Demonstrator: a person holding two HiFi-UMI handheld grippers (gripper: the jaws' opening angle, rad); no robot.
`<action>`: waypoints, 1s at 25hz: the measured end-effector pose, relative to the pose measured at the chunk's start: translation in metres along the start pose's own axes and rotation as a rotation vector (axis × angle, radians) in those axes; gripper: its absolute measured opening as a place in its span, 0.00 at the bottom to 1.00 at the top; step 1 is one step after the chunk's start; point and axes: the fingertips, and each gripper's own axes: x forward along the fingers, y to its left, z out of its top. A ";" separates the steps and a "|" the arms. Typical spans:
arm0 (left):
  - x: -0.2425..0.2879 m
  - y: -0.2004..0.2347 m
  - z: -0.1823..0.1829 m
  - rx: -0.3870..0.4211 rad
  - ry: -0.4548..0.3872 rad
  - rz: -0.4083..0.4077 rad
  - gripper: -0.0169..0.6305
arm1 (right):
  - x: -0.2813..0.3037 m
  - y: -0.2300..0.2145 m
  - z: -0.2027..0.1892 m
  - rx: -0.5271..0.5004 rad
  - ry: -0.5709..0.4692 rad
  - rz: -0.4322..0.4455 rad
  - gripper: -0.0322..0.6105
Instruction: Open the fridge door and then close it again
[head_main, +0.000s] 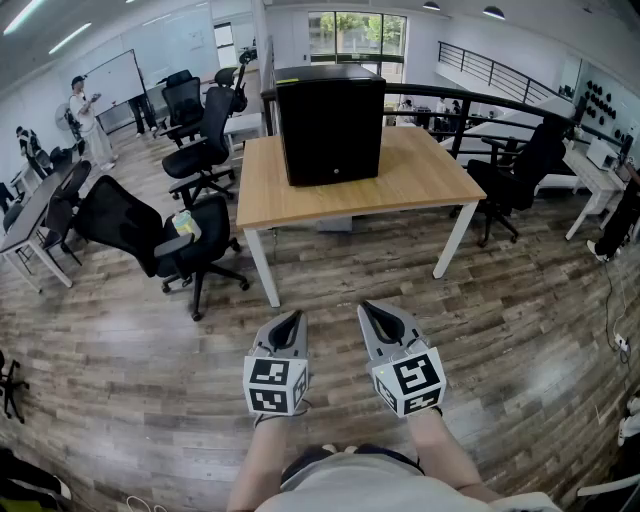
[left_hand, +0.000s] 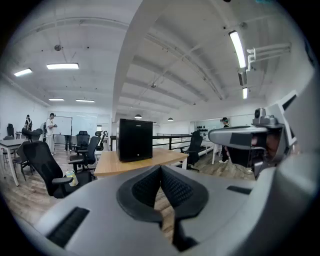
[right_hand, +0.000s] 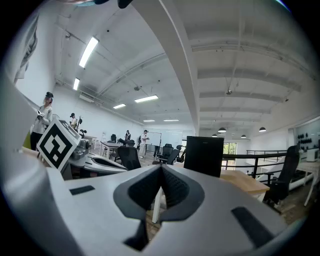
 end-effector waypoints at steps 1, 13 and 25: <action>0.000 -0.001 0.000 0.006 -0.001 -0.009 0.03 | 0.000 0.000 0.000 0.009 -0.002 0.001 0.05; 0.001 -0.013 0.013 0.046 -0.026 -0.076 0.03 | -0.004 -0.001 -0.011 0.064 0.013 -0.001 0.05; 0.013 -0.047 0.002 0.081 -0.007 -0.130 0.03 | -0.011 -0.014 -0.010 0.103 -0.062 0.087 0.05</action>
